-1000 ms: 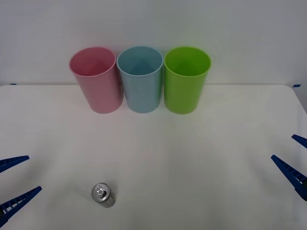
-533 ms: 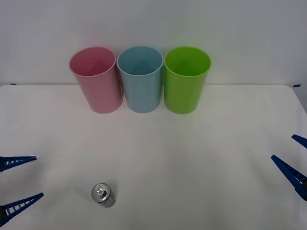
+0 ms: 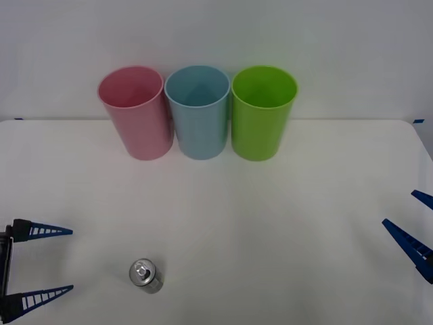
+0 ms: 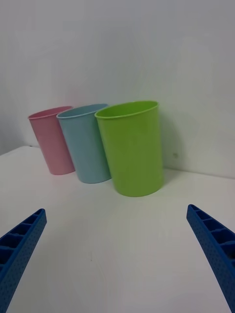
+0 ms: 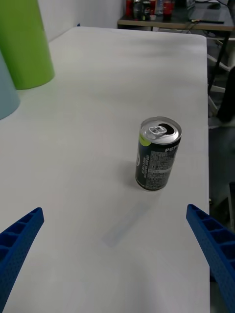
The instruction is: Grasp the object on the table and drop it into the matching bin: aluminum can to the light blue bin, PET bottle to the pink bin.
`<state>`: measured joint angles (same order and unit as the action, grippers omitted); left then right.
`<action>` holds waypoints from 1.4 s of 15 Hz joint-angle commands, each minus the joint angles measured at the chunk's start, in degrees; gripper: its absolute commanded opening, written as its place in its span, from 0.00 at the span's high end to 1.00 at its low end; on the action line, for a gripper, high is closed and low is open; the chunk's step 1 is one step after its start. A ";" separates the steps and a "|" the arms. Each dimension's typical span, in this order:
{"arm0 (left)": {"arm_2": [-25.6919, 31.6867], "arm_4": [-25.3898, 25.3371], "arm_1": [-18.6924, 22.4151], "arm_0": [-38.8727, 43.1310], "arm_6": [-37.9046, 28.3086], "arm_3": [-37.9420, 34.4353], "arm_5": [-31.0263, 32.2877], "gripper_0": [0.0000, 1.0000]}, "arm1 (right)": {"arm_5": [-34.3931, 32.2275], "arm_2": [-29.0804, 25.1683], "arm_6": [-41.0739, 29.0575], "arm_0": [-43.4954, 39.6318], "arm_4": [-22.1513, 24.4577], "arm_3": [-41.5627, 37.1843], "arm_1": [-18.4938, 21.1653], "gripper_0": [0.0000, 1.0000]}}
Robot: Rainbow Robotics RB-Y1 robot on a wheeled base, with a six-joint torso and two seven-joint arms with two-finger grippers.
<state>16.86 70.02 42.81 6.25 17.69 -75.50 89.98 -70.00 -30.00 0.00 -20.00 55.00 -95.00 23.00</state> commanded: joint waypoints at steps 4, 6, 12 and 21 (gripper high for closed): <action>-3.59 1.34 -0.09 -0.27 -0.11 0.09 0.02 0.00 | 0.00 0.00 0.00 0.00 0.00 0.00 0.00 0.00; -4.20 1.26 -0.97 -0.01 0.07 0.27 0.02 0.00 | 0.00 0.00 0.00 0.00 0.00 0.00 0.00 0.00; -4.12 2.14 -6.42 0.78 1.91 0.36 0.02 0.00 | 0.00 0.00 0.00 0.00 0.00 0.00 0.00 0.00; -3.68 5.65 -9.67 -1.86 3.93 0.36 0.02 0.00 | 0.00 0.00 0.00 0.00 0.00 0.00 0.00 0.00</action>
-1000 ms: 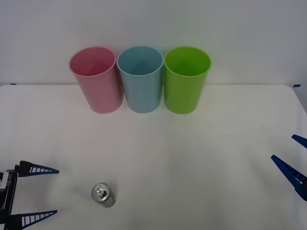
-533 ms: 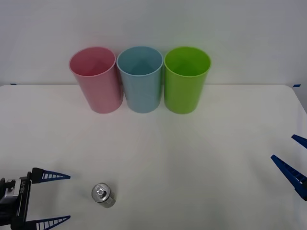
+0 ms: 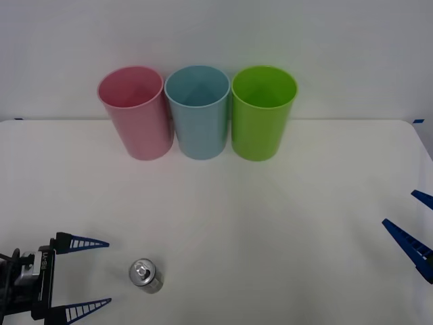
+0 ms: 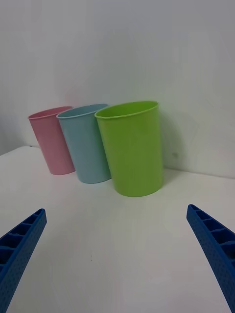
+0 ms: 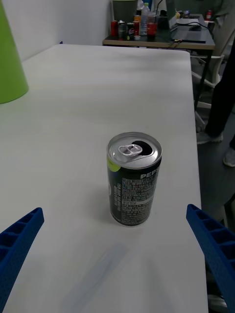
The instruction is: Grasp the object on the table and drop it into the matching bin: aluminum can to the light blue bin, PET bottle to the pink bin.
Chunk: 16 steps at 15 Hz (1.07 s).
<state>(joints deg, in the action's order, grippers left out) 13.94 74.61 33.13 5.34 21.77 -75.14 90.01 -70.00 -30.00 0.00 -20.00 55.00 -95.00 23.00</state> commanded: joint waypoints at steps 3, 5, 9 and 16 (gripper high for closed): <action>-1.72 2.20 -0.70 -1.91 -0.33 -0.01 -0.01 0.00 | 0.00 0.00 0.00 0.00 0.00 0.00 0.00 0.00; -1.72 3.70 -2.11 -2.17 -0.06 -0.01 -0.01 0.00 | 0.00 0.00 0.00 0.00 0.00 0.00 0.00 0.00; -1.37 6.25 -5.18 -2.17 0.73 -0.01 -0.01 0.00 | 0.00 0.00 0.00 0.00 0.00 0.00 0.00 0.00; -1.19 9.59 -8.26 -2.35 1.17 -0.01 -0.01 0.00 | 0.00 0.00 0.00 0.00 0.00 0.00 0.00 0.00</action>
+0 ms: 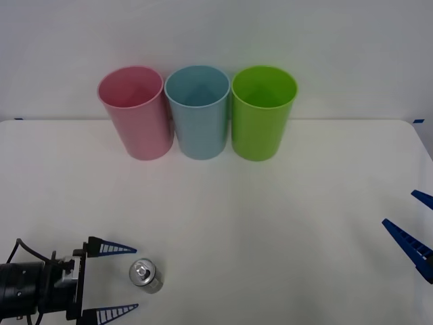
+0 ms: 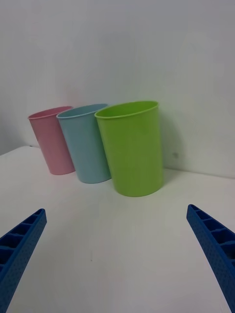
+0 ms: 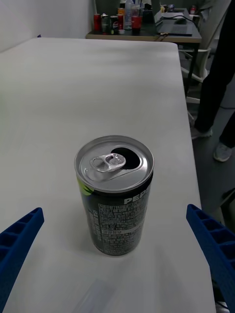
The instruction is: Grasp the object on the table and drop it into the matching bin: aluminum can to the light blue bin, PET bottle to the pink bin.
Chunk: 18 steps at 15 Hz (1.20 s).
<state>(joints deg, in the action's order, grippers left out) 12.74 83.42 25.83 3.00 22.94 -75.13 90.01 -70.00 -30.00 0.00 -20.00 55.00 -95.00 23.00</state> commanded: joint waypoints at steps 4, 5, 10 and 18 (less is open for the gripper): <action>1.24 3.86 -4.73 -0.01 -0.18 -0.02 -0.45 0.00 | 0.00 0.00 0.00 0.00 0.00 0.00 0.00 0.00; 1.68 4.48 -5.35 -0.01 -0.18 0.07 -0.45 0.00 | 0.00 0.00 0.00 0.00 0.00 0.00 0.00 0.00; 2.99 7.46 -9.04 0.08 0.09 -0.02 -1.50 0.00 | 0.00 0.00 0.00 0.00 0.00 0.00 0.00 0.00; 2.73 7.64 -9.57 -0.01 0.18 0.07 -2.29 0.08 | 0.00 0.00 0.00 0.00 0.00 0.00 0.00 0.00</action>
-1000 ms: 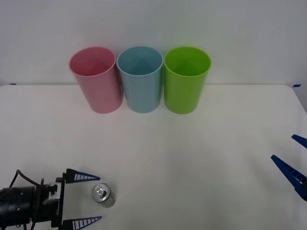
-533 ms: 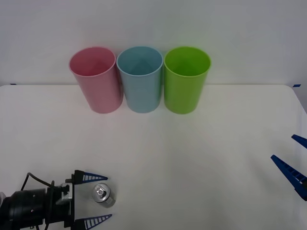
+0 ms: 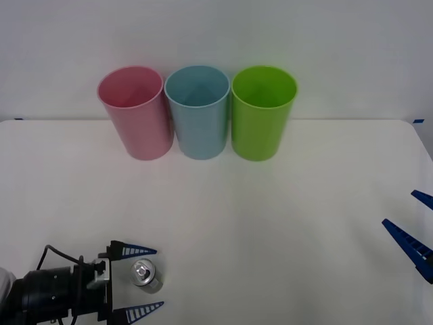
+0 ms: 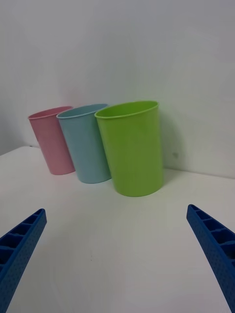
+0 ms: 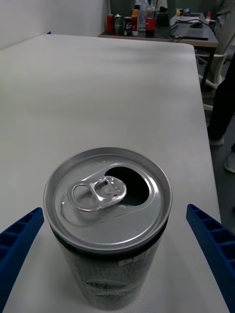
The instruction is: Grasp the object on the table and drop it into the matching bin: aluminum can to the light blue bin, PET bottle to the pink bin.
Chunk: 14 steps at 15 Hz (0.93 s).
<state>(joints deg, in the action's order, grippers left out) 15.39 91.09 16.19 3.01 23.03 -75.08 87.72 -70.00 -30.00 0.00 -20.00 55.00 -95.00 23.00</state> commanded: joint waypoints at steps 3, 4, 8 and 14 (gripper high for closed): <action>0.08 -0.74 -0.02 0.07 0.18 0.02 -0.01 0.92 | 0.00 0.00 0.00 0.00 0.00 0.00 0.00 0.00; -0.01 -1.09 0.07 0.07 0.53 0.02 -0.01 1.00 | 0.00 0.00 0.00 0.00 0.00 0.00 0.00 0.00; 0.08 -1.35 -0.02 0.16 0.70 0.02 0.26 1.00 | 0.00 0.00 0.00 0.00 0.00 0.00 0.00 0.00; 2.63 -3.11 0.16 1.12 0.35 -0.07 2.28 1.00 | 0.00 0.00 0.00 0.00 0.00 0.00 0.00 0.00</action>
<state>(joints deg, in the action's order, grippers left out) 17.73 88.43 16.28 3.94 23.45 -75.09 89.74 -70.00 -30.00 -0.01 -20.00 55.00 -95.00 23.00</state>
